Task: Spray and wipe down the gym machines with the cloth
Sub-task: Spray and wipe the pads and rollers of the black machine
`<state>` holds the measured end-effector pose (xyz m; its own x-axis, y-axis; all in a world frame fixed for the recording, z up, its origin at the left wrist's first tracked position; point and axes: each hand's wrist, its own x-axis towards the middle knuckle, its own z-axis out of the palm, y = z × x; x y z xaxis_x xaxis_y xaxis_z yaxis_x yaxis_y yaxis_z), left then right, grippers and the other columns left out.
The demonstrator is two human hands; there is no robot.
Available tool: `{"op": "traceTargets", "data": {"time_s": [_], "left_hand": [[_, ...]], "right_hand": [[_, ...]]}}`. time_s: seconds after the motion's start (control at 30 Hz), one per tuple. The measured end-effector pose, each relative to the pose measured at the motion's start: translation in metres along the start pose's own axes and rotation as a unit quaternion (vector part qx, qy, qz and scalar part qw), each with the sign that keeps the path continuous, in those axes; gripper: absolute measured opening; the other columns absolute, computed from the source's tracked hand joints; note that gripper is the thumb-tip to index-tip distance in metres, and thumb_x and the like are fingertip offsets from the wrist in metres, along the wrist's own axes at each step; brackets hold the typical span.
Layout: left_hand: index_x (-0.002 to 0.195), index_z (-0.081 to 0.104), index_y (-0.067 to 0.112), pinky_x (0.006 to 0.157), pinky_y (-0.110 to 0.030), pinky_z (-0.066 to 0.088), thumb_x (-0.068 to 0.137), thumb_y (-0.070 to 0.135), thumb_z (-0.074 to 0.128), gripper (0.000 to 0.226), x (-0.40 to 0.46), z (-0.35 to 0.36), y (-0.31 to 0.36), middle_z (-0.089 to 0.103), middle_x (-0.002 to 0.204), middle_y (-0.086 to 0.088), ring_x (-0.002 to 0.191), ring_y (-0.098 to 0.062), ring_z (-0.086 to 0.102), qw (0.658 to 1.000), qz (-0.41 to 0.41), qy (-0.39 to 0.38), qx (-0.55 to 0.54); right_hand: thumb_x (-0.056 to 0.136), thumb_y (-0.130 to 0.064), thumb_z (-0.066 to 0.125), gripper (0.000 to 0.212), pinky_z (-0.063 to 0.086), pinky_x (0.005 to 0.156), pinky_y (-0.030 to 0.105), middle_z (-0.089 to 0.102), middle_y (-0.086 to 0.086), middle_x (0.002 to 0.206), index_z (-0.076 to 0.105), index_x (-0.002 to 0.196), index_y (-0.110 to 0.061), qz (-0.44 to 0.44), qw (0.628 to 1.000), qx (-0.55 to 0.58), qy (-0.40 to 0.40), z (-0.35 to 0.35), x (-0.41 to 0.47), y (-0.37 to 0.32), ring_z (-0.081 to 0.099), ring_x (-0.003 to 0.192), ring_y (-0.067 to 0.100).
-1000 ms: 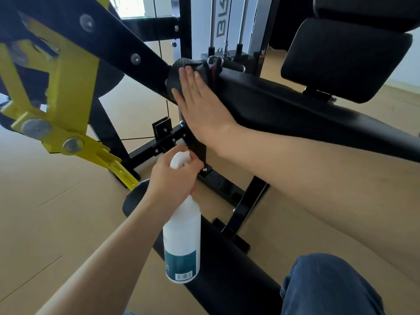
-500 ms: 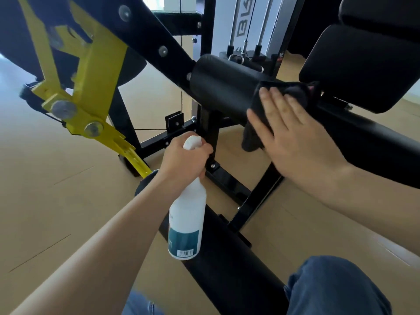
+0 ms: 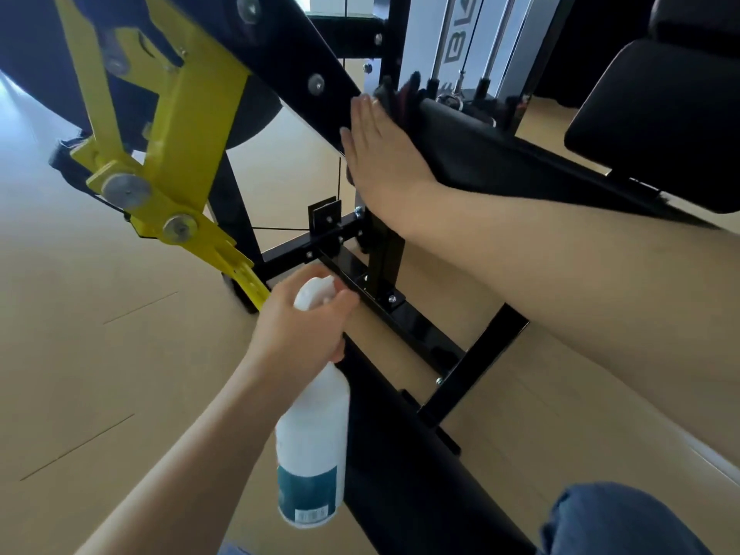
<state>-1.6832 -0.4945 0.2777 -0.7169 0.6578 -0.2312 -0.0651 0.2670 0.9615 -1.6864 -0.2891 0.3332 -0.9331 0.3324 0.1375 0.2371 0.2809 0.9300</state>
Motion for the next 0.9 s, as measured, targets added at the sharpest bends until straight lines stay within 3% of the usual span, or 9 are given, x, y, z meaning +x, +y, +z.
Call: {"op": "traceTargets", "data": {"time_s": [0.07,0.13,0.37,0.47,0.67,0.73,0.77,0.83,0.9], "left_hand": [[0.108,0.068,0.020,0.042,-0.023,0.045,0.096,0.018,0.074,0.013,-0.005,-0.011,-0.002,0.059,0.063,-0.004,0.039,-0.013,0.049,0.999,-0.015,0.016,-0.028],[0.100,0.069,0.020,0.043,-0.025,0.045,0.096,0.018,0.074,0.007,-0.012,-0.017,-0.001,0.058,0.063,-0.004,0.040,-0.014,0.048,1.000,-0.007,0.024,-0.013],[0.080,0.063,0.023,0.052,-0.029,0.051,0.094,0.018,0.070,0.016,-0.025,-0.006,0.017,0.057,0.058,-0.006,0.041,-0.015,0.052,0.997,0.035,0.003,0.072],[0.078,0.064,0.028,0.068,-0.037,0.056,0.092,0.024,0.070,0.015,-0.030,0.003,0.026,0.060,0.055,-0.005,0.046,-0.018,0.055,0.997,0.033,-0.021,0.073],[0.073,0.066,0.033,0.069,-0.038,0.056,0.091,0.025,0.071,0.020,-0.033,0.012,0.028,0.065,0.067,-0.005,0.051,-0.021,0.056,0.996,0.023,-0.057,0.066],[0.075,0.067,0.033,0.070,-0.038,0.056,0.091,0.023,0.070,0.019,-0.031,0.012,0.029,0.066,0.069,-0.008,0.053,-0.022,0.057,0.995,0.013,-0.070,0.064],[0.075,0.066,0.031,0.070,-0.037,0.056,0.091,0.022,0.070,0.019,-0.029,0.012,0.028,0.065,0.068,-0.009,0.053,-0.023,0.057,0.995,0.009,-0.077,0.067],[0.074,0.059,0.030,0.072,-0.036,0.054,0.093,0.020,0.069,0.023,-0.027,0.013,0.029,0.061,0.064,-0.009,0.056,-0.024,0.056,0.992,0.000,-0.096,0.081],[0.077,0.050,0.030,0.068,-0.034,0.051,0.094,0.018,0.069,0.028,-0.028,0.013,0.027,0.058,0.065,-0.010,0.055,-0.023,0.053,0.989,0.001,-0.122,0.085]], "right_hand": [[0.108,-0.035,0.039,0.063,0.014,0.124,0.054,0.026,0.032,0.160,0.024,0.157,0.001,-0.006,1.000,-0.001,-0.017,-0.002,0.005,-0.003,0.025,0.148,0.047],[0.105,-0.035,0.045,0.063,0.015,0.123,0.054,0.029,0.030,0.159,0.029,0.156,-0.001,-0.006,1.000,0.013,-0.017,-0.007,-0.002,0.001,0.028,0.148,0.046],[0.106,-0.024,0.037,0.065,0.005,0.127,0.049,-0.003,0.028,0.166,0.007,0.160,-0.001,0.001,0.999,0.046,-0.008,-0.016,-0.079,0.014,0.002,0.155,0.043],[0.104,-0.022,0.040,0.069,0.005,0.127,0.050,-0.005,0.031,0.165,0.005,0.159,0.001,0.016,0.998,0.056,0.002,-0.011,-0.142,0.020,0.000,0.155,0.043],[0.083,0.010,0.063,0.084,0.015,0.127,0.049,0.010,0.025,0.166,0.024,0.157,0.000,0.101,0.962,0.253,0.034,-0.008,-0.234,0.011,0.009,0.156,0.036],[0.082,0.012,0.066,0.083,0.022,0.126,0.045,0.021,0.013,0.166,0.034,0.156,-0.007,0.163,0.897,0.410,0.042,-0.023,-0.258,-0.006,0.018,0.155,0.028],[0.087,0.009,0.063,0.077,0.023,0.125,0.037,0.025,0.002,0.166,0.037,0.156,-0.014,0.203,0.824,0.528,0.041,-0.032,-0.266,-0.016,0.022,0.154,0.019],[0.098,0.000,0.056,0.066,0.029,0.120,0.021,0.037,-0.017,0.156,0.040,0.154,-0.031,0.297,0.620,0.727,0.002,-0.046,-0.271,-0.038,0.032,0.145,-0.001],[0.103,-0.008,0.054,0.049,0.043,0.107,0.021,0.058,-0.012,0.139,0.051,0.146,-0.031,0.410,0.398,0.820,-0.042,-0.040,-0.265,-0.061,0.053,0.129,0.003]]}}
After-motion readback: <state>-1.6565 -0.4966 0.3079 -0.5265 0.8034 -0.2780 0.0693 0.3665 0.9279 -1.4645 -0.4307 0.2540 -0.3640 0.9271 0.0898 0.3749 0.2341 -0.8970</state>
